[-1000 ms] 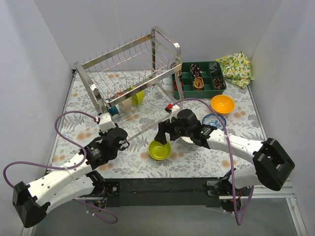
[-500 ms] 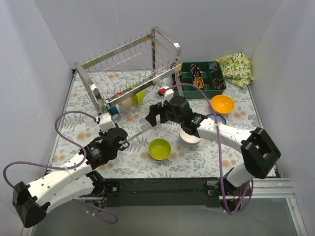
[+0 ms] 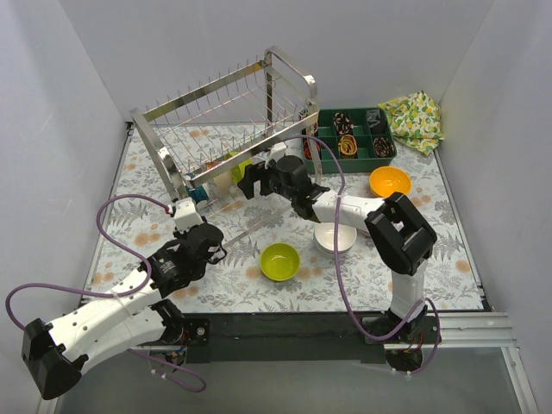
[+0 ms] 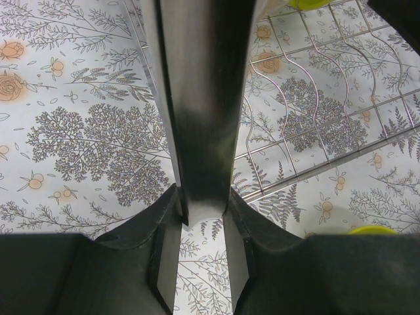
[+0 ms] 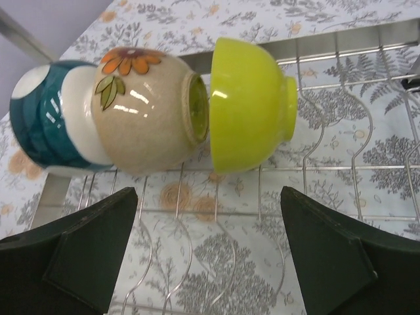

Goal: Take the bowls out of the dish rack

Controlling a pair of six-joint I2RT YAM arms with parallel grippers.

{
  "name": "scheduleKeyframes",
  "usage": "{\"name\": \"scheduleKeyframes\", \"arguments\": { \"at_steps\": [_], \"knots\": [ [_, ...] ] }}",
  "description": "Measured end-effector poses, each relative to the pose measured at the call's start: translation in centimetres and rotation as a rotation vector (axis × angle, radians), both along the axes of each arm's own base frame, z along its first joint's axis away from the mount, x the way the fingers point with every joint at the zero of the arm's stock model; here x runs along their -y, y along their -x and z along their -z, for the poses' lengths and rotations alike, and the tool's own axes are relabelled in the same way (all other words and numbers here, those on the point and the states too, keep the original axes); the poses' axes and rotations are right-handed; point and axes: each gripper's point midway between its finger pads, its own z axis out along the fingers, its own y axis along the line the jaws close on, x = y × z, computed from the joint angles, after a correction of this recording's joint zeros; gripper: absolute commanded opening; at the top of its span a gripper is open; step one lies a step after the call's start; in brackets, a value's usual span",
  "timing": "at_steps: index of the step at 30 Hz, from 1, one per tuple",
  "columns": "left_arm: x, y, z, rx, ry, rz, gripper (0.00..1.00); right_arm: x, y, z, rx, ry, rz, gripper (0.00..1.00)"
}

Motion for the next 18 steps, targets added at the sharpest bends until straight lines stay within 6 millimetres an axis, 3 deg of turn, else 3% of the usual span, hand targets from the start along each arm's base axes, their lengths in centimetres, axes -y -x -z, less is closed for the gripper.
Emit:
{"name": "scheduleKeyframes", "arguments": {
  "at_steps": [11,18],
  "knots": [
    [0.0,0.0,0.0,0.001,0.002,0.003,0.21,-2.2,-6.3,1.2,0.063,-0.034,0.106,0.99],
    [0.2,0.1,0.0,-0.001,0.004,0.017,0.2,-2.8,-7.8,2.9,0.059,-0.022,0.111,0.93]
  ]
}}
